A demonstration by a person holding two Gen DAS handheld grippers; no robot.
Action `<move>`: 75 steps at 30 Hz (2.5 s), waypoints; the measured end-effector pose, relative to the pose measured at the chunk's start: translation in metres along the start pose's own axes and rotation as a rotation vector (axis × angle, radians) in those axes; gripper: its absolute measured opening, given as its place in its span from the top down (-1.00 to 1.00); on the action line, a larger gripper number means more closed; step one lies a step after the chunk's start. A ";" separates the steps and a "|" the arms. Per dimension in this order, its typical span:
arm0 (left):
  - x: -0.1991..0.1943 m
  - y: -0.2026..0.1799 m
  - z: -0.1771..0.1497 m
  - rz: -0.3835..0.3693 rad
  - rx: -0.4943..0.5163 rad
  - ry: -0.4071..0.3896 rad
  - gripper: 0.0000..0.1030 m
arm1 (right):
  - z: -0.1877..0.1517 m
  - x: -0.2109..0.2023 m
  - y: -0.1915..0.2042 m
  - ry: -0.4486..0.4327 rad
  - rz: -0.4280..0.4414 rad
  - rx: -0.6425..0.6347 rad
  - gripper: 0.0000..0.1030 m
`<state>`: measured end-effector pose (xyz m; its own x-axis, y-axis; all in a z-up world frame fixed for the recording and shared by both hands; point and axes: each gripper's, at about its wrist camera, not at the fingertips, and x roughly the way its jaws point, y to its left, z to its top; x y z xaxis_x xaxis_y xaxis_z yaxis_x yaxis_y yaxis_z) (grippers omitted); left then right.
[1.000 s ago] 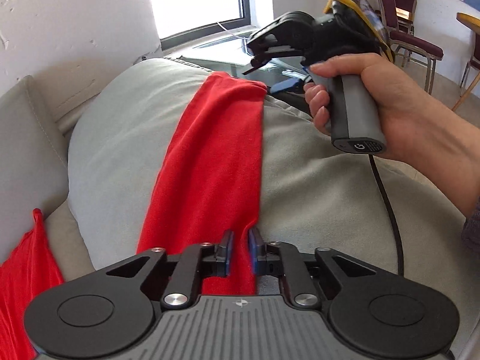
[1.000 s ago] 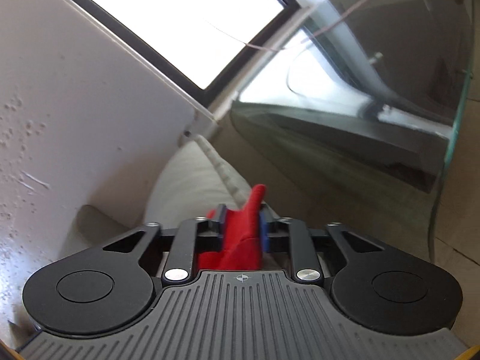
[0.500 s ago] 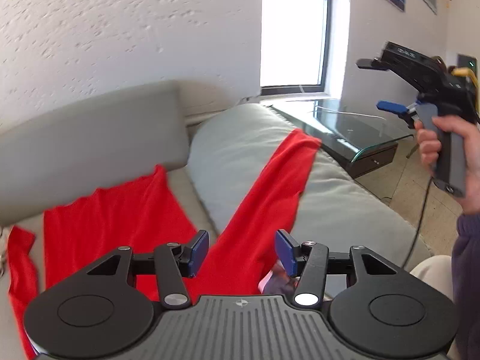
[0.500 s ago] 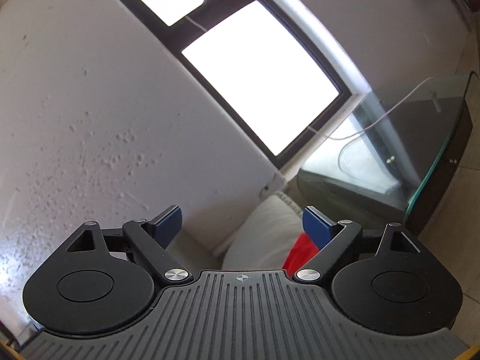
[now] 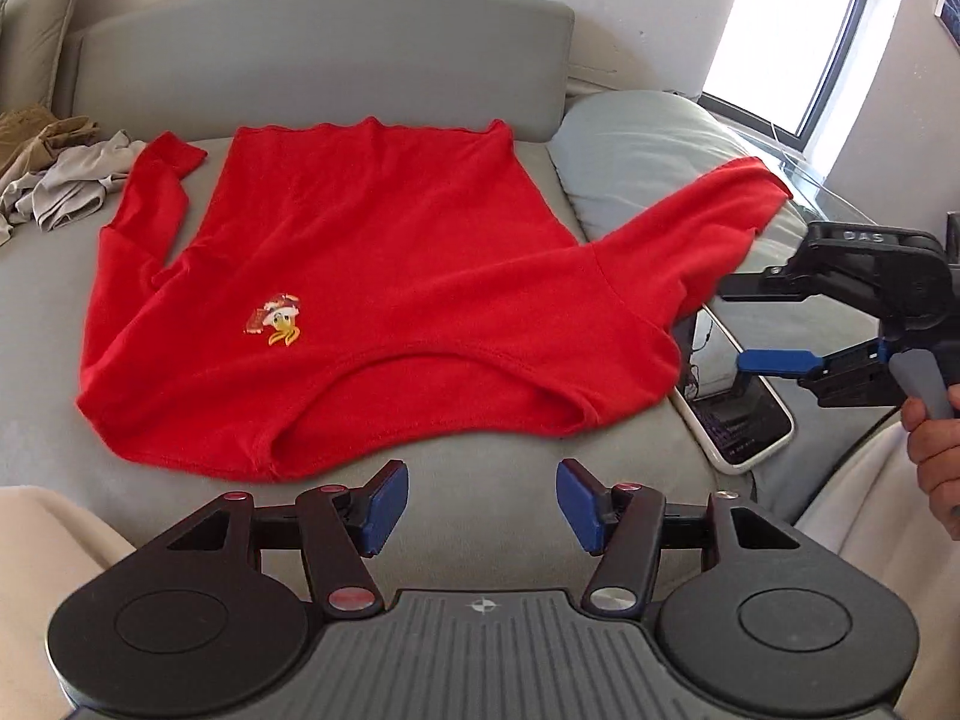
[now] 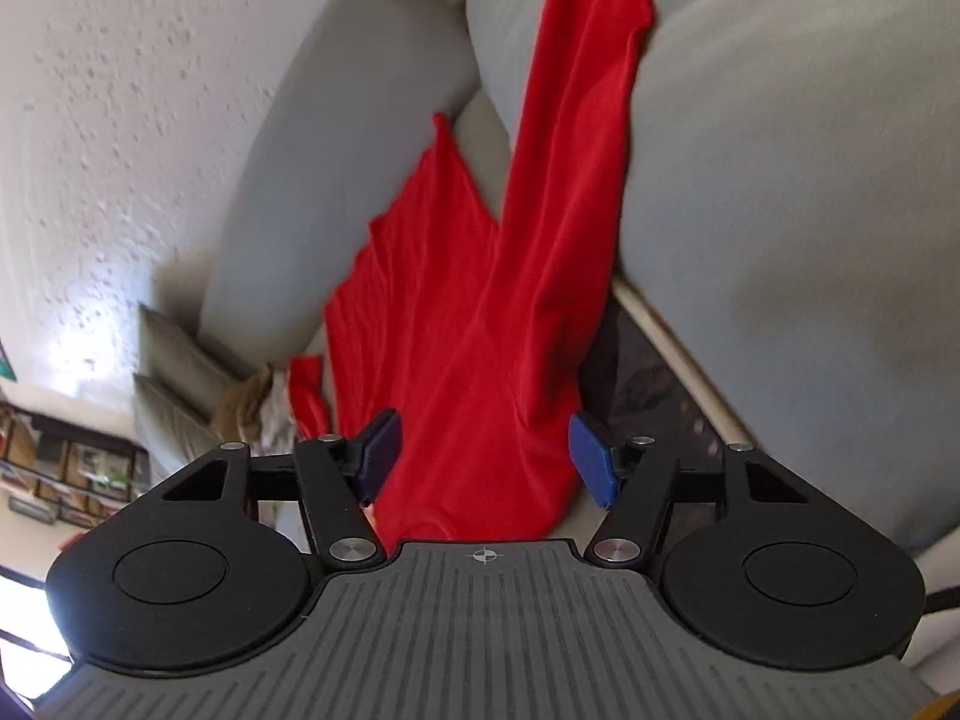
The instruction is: Fold clothes
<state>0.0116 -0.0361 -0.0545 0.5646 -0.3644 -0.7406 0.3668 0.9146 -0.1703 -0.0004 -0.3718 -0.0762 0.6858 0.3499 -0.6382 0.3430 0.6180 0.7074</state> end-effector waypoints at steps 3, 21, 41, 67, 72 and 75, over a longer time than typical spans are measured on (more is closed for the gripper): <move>-0.004 0.007 -0.008 -0.019 -0.015 -0.006 -0.11 | -0.024 0.018 0.001 0.044 -0.024 0.020 -0.04; -0.023 0.031 -0.024 -0.041 -0.098 -0.044 -0.13 | -0.065 0.042 -0.030 -0.207 0.017 0.161 0.96; -0.014 0.042 -0.024 -0.013 -0.146 -0.005 -0.13 | -0.084 -0.001 0.038 -0.113 -0.218 -0.229 -0.08; -0.062 0.266 0.133 0.163 -0.705 -0.357 -0.42 | -0.099 0.072 0.363 0.035 0.044 -0.940 -0.80; 0.000 0.325 0.128 0.258 -0.782 -0.341 -0.15 | -0.090 0.146 0.411 0.082 -0.046 -0.951 -0.78; 0.025 0.359 0.113 0.288 -0.881 -0.305 0.38 | -0.086 0.203 0.428 0.119 -0.095 -0.929 -0.32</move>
<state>0.2409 0.2629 -0.0606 0.7585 -0.0225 -0.6513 -0.4298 0.7339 -0.5259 0.2305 0.0241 0.0716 0.5935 0.3067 -0.7441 -0.2903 0.9439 0.1575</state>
